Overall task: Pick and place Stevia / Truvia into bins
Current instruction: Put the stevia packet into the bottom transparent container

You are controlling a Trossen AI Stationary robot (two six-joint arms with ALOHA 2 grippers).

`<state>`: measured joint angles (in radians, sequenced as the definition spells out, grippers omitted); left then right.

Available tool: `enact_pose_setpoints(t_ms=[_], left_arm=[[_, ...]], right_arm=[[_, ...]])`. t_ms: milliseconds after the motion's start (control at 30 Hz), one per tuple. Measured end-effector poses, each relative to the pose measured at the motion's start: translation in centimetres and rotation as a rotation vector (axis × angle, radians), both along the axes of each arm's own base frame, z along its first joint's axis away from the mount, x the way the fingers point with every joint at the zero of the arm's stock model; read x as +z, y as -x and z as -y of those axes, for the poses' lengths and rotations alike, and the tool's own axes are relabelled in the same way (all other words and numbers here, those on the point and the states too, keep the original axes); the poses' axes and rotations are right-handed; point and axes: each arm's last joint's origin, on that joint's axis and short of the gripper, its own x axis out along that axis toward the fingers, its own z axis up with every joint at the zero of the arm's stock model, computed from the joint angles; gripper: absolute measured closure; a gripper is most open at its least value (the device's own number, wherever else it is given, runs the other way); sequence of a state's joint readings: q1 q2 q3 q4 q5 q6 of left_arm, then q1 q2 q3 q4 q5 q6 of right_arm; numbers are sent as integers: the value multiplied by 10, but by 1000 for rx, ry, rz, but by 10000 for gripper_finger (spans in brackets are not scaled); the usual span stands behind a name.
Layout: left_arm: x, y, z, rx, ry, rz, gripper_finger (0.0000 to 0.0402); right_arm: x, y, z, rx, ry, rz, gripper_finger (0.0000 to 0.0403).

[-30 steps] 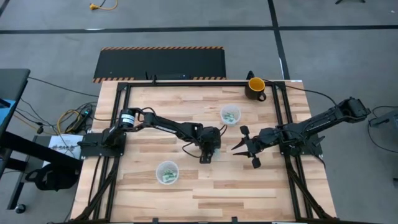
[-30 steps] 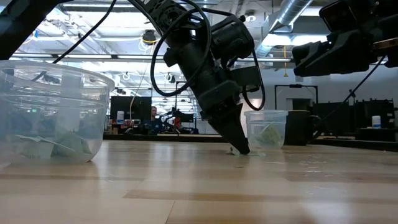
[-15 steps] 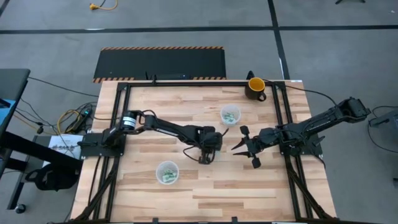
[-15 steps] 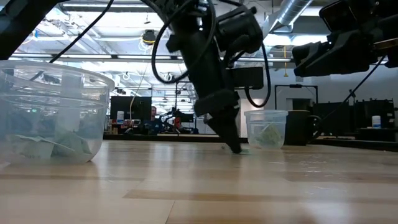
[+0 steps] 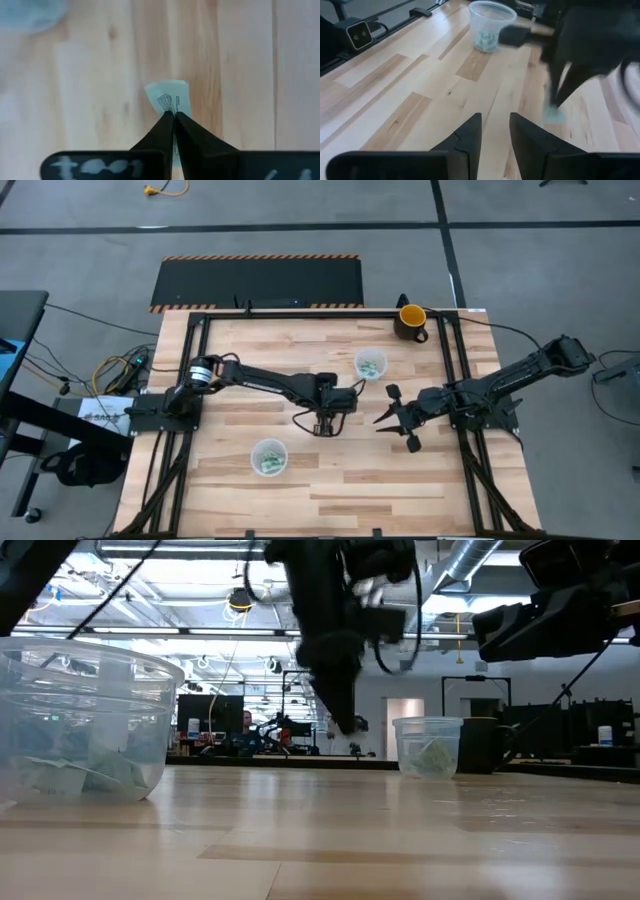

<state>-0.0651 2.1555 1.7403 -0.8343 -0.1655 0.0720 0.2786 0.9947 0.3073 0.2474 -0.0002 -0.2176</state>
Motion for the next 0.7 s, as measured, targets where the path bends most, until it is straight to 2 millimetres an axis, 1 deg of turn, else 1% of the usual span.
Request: enact_pose_setpoints(t_ms=[133,200,333,400,533,633,700], left_arm=[[34,21,6,83,-91,-16,401],[54,35,10,111,-100,-22,401],[93,67,26,124,-80,-25,401],[109,86,36,98,-81,-48,401],[125,124,58,37,-97,-130,401],[133,141,77,-10,-68,-86,401],[131,147,88,-54,-32,-71,401]], right_arm=[[0,1,-2,12,0,2,310],[0,1,-3,16,0,2,310],[0,1,-3,16,-6,4,310],[1,1,-3,14,-10,9,310],[2,0,-4,8,-35,13,310],[2,0,-4,3,-52,10,310],[3,0,-4,-2,-61,12,310]])
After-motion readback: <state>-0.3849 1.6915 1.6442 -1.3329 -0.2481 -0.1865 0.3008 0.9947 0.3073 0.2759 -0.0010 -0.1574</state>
